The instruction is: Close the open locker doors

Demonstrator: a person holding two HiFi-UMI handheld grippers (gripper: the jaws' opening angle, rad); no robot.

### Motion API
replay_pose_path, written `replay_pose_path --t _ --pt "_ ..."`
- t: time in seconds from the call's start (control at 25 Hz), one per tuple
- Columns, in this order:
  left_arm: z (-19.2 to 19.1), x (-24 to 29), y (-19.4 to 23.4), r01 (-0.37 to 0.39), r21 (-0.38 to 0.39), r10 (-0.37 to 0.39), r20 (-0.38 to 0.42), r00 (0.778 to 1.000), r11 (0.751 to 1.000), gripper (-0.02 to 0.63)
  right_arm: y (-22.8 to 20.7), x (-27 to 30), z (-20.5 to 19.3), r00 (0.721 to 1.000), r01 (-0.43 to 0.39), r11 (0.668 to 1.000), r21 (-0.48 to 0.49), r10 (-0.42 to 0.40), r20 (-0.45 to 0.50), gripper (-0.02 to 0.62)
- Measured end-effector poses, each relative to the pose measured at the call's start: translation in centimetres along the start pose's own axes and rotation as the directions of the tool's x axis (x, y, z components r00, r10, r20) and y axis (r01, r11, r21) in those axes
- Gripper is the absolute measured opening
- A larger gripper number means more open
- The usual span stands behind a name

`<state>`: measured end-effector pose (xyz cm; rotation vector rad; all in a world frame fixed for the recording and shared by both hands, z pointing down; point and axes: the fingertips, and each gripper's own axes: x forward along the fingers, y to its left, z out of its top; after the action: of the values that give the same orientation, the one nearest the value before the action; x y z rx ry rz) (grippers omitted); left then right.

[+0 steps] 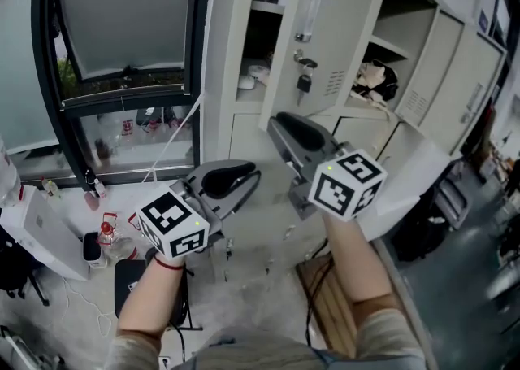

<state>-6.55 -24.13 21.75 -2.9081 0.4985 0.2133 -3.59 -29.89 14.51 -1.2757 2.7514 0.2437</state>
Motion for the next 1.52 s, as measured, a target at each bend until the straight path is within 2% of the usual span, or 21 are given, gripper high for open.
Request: replay_pose_path --t 0.56,1.52 --pt "-1.5 -0.5 2.3 -0.025 -0.001 0.024 -0.023 0.999 1.0 0.041 -2.4 4.3 -1.8 0.998 0.05 0.999 0.011 -0.05 -0.042 0.054" --pt "-2.9 -1.4 4.6 -0.07 -0.012 0.069 -0.043 0.997 0.998 0.041 -4.6 9.3 -4.0 0.993 0.079 0.997 0.013 -0.077 -0.092 0.054"
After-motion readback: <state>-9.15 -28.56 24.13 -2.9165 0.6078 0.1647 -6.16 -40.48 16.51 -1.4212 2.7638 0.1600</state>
